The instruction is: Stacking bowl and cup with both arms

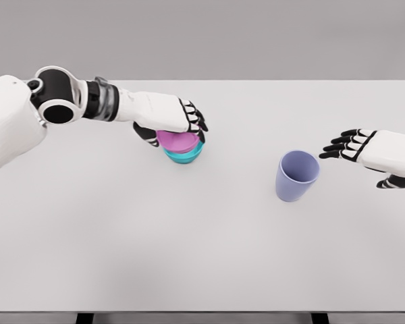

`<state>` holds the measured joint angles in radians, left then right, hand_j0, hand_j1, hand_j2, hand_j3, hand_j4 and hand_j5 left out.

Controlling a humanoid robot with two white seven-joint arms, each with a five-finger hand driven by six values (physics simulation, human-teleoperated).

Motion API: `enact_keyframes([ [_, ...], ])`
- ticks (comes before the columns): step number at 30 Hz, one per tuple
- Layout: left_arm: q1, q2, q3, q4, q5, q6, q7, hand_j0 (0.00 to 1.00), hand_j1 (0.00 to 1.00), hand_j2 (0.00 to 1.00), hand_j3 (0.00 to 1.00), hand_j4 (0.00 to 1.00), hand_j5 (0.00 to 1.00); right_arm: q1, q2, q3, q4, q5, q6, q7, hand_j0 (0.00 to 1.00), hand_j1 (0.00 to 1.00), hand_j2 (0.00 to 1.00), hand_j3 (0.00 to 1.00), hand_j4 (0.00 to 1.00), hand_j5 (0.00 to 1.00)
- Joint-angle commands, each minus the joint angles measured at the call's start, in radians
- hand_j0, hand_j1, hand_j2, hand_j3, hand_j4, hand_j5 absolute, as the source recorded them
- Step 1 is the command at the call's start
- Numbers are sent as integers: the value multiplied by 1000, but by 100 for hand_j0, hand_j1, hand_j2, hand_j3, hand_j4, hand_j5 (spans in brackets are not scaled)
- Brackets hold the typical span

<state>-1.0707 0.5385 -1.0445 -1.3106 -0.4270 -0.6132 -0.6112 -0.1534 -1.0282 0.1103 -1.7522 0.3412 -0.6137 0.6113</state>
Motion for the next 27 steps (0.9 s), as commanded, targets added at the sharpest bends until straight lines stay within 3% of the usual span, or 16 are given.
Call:
enact_keyframes([
  [1,0,-9,1,1,-2,2,0,79,79,79,79,79,79,0,-3,-4,0,-5,3,0,100,100,100,100,100,100],
  [6,0,-15,1,5,-4,2,0,79,79,79,79,79,79,31,-1,-3,-1,-2,3,0,100,100,100,100,100,100],
  [27,6,-11,3,14,-19,2,0,79,79,79,79,79,79,17,-10,-11,-1,-1,3,0,100,100,100,100,100,100],
])
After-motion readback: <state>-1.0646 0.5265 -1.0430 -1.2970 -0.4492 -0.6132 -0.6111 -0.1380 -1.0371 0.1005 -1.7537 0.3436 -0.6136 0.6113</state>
